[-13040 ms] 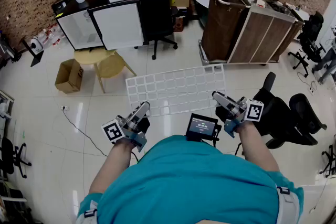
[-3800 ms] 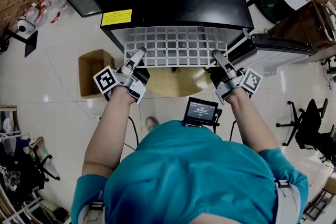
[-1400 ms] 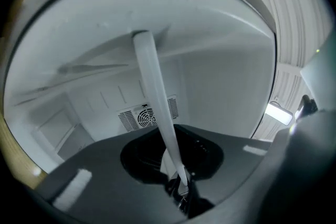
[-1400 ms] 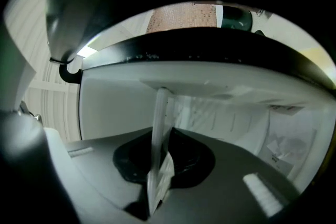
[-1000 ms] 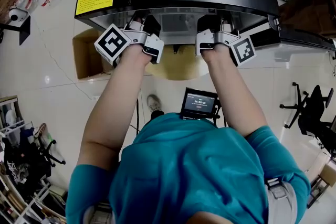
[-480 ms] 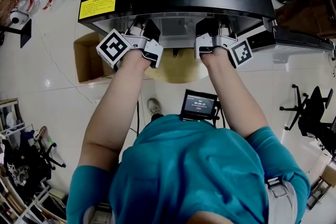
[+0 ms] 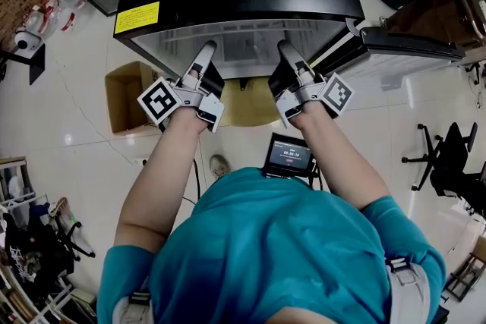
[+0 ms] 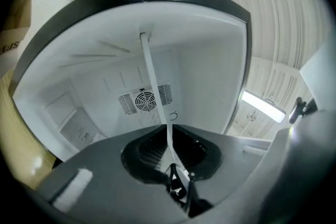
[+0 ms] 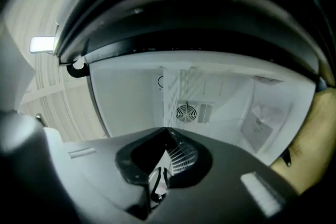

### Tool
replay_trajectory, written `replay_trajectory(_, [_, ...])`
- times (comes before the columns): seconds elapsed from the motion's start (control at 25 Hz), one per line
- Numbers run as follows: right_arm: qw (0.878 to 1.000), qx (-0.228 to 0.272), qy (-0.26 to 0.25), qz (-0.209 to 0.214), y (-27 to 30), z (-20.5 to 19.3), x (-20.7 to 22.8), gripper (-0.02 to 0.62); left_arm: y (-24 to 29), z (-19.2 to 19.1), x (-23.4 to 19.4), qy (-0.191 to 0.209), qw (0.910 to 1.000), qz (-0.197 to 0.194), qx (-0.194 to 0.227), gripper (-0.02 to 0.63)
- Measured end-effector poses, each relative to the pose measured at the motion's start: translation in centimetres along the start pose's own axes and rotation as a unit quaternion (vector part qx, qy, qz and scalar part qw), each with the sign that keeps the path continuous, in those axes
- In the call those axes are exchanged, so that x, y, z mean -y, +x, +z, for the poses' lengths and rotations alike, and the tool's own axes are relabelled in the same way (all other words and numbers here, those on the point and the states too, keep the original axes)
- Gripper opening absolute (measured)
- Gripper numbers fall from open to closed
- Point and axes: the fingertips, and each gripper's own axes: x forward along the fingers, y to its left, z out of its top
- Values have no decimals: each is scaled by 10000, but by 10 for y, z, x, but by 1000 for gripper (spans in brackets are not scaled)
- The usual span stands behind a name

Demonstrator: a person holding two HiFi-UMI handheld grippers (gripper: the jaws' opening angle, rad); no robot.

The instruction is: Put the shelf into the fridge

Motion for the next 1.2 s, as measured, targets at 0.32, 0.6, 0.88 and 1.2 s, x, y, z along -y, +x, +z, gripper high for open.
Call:
replay_trajectory(0.32, [9871, -1240, 803, 618, 56, -16, -175, 0, -4, 46, 110, -493, 9981, -61, -366, 15])
replay_trajectory(0.6, [9789, -1622, 847, 909, 74, 27, -296, 0, 1, 70, 225, -137, 9999, -87, -33, 9])
replay_trajectory(0.88, [9724, -1788, -301, 1471, 9, 50, -413, 0, -32, 53, 355, 852, 9953, -439, -148, 3])
replay_trajectory(1.2, [9649, -2056, -1072, 1229, -79, 21, -479, 0, -116, 4, 427, 1322, 9884, 285, -697, 3])
